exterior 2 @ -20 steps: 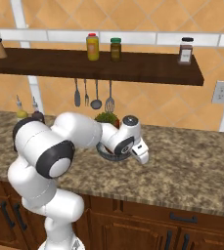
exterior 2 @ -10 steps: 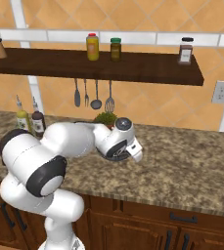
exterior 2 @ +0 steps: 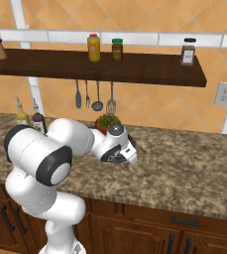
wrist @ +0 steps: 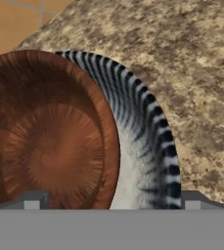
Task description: Pick up the bowls on the counter and stack them on top of one another in the open cabinet. Place the smaller bowl on top of the larger bowl.
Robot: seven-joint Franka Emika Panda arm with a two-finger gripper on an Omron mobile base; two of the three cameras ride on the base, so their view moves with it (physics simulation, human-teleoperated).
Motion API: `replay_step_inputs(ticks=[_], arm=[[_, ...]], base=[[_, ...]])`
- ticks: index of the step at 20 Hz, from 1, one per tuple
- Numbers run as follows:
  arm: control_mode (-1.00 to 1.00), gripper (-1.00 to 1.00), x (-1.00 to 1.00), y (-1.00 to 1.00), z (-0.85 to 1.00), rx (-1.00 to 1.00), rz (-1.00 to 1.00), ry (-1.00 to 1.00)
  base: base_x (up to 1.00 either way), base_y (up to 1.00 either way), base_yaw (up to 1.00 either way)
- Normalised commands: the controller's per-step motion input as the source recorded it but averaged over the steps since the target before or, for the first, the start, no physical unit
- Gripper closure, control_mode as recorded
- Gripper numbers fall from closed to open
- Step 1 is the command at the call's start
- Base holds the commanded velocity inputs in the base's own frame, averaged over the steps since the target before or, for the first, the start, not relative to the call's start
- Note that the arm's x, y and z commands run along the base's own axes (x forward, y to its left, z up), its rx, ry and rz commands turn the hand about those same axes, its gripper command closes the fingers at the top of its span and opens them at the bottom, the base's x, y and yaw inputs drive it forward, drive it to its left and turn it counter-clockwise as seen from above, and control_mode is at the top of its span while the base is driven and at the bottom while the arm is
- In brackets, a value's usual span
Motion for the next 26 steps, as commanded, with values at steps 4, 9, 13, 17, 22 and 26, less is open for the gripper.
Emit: replay_step_inputs(ticks=[4, 9, 13, 17, 22, 26], arm=[[-1.0, 1.0, 0.0, 0.0, 0.0, 0.0, 0.0, 0.0], [-1.0, 1.0, 0.0, 0.0, 0.0, 0.0, 0.0, 0.0], [-1.0, 1.0, -0.17, 0.0, 0.09, 0.0, 0.0, -0.02], [-1.0, 1.0, -0.59, 0.0, 0.53, 0.02, 0.0, -0.22], [-1.0, 1.0, -0.84, 0.0, 0.86, 0.04, 0.0, -0.27], [-1.0, 1.0, -0.84, 0.0, 1.0, 0.0, 0.0, -0.14]], base=[[0.0, 0.0, 0.0], [0.0, 0.0, 0.0], [0.0, 0.0, 0.0], [0.0, 0.0, 0.0], [0.0, 0.0, 0.0], [0.0, 0.0, 0.0]])
